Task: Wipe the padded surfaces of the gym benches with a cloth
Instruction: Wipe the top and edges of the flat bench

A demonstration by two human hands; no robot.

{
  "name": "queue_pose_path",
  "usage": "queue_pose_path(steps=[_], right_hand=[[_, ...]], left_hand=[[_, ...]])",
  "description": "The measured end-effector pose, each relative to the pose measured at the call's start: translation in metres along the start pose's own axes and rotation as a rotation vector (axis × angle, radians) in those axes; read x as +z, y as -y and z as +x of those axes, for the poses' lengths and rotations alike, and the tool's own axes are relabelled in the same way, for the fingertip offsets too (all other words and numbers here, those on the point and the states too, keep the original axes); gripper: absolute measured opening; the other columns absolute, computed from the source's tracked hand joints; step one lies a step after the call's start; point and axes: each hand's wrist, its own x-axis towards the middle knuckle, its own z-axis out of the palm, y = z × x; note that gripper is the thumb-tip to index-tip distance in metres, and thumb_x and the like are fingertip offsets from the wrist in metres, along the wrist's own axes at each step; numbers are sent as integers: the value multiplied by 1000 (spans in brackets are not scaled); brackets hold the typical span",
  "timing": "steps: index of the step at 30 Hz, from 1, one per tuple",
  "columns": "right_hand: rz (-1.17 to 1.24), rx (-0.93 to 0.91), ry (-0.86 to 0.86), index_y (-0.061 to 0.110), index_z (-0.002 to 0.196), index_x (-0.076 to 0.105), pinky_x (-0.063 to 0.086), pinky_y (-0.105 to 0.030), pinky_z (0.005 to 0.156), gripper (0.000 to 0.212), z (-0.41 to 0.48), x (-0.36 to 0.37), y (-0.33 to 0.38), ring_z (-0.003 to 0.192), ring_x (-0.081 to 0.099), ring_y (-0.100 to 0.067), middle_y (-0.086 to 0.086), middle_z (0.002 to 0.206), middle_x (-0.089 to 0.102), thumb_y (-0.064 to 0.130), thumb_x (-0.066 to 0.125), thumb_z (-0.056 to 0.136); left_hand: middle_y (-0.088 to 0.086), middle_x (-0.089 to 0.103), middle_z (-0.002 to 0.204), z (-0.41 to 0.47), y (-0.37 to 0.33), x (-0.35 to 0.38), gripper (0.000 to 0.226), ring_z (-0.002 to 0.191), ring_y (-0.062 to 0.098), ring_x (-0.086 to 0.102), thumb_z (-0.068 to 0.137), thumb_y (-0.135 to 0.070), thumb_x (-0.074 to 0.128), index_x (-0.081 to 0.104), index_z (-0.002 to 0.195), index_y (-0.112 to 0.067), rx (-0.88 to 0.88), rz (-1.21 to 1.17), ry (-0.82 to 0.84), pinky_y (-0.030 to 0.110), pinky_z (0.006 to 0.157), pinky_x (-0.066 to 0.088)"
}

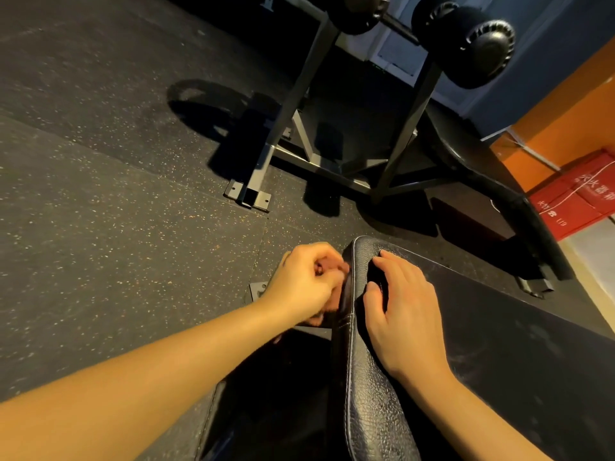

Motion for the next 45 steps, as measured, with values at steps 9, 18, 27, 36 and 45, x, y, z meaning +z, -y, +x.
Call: queue_pose_path(steps=[9, 18, 27, 36, 45], right_hand=[[42, 12, 17, 22, 135, 58, 29, -32, 110, 40, 1, -2, -4, 137, 42, -11, 7, 145, 54, 32, 46, 99], [22, 3, 8, 20, 134, 59, 33, -36, 109, 48, 0, -3, 0, 135, 45, -14, 5, 144, 55, 37, 39, 94], [42, 5, 4, 21, 133, 60, 31, -31, 107, 48, 0, -3, 0, 135, 44, -12, 6, 143, 56, 37, 40, 93], [29, -1, 0, 16, 128, 62, 34, -34, 102, 32, 1, -4, -2, 129, 49, -17, 2, 137, 59, 23, 53, 98], [75, -22, -24, 15, 128, 63, 37, -36, 101, 44, 2, -2, -5, 128, 51, -20, 0, 137, 60, 23, 40, 92]], left_hand=[[-4, 67, 98, 34, -5, -15, 33, 89, 9, 69, 93, -12, 71, 56, 122, -17, -144, -191, -393, 22, 67, 54], [1, 78, 110, -12, 4, -29, 38, 108, 14, 73, 85, 13, 64, 73, 110, -14, -110, -199, 327, 36, 100, 55], [1, 73, 112, 14, -23, -19, 34, 109, 15, 70, 92, 7, 62, 68, 100, -25, -81, -193, -104, 31, 90, 58], [12, 76, 98, -42, -9, -38, 44, 88, 18, 72, 82, 23, 52, 70, 106, -10, -160, -327, 344, 28, 79, 53], [4, 78, 95, -34, -20, 18, 23, 94, 21, 74, 90, 8, 60, 67, 100, -12, -311, -372, -193, 36, 74, 61]])
